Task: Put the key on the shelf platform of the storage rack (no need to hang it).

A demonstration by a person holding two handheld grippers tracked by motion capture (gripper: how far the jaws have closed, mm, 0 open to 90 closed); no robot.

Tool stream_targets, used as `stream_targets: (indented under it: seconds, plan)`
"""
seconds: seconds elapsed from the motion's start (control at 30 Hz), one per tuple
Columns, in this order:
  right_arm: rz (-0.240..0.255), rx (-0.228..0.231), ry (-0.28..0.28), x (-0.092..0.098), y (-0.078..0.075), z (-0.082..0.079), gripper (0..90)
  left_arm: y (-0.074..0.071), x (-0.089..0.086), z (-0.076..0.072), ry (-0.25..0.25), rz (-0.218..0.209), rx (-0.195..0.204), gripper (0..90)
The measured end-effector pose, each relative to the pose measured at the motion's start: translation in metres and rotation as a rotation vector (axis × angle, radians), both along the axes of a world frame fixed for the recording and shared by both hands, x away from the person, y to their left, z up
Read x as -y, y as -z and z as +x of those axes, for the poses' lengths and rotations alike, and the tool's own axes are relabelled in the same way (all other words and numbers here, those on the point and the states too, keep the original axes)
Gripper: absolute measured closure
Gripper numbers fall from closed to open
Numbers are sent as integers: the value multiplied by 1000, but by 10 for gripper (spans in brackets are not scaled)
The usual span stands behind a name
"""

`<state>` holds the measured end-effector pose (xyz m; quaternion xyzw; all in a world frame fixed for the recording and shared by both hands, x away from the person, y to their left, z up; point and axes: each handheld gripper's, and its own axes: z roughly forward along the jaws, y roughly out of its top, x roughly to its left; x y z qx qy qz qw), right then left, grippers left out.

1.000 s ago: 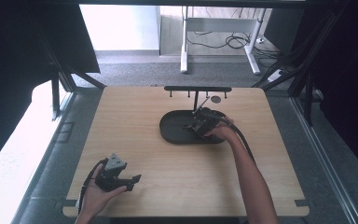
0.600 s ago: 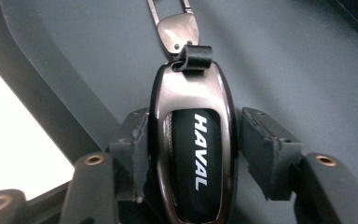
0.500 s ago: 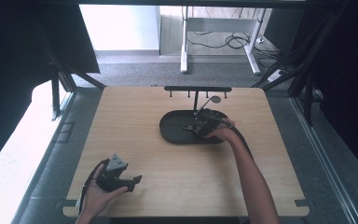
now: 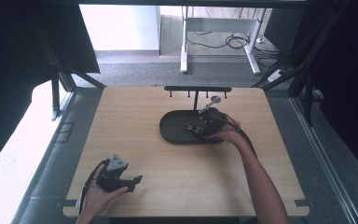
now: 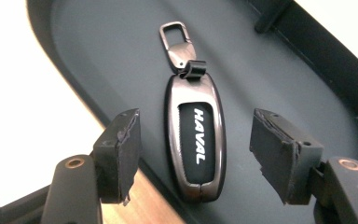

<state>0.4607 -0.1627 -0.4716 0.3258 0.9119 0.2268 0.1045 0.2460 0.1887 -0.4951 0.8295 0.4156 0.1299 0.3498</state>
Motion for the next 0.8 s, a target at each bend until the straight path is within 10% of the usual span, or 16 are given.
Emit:
stream_targets:
  seconds: [0.8]
  plan:
    - [156, 84, -109, 29, 5, -88, 381, 2, 4, -1, 9, 8, -6, 263]
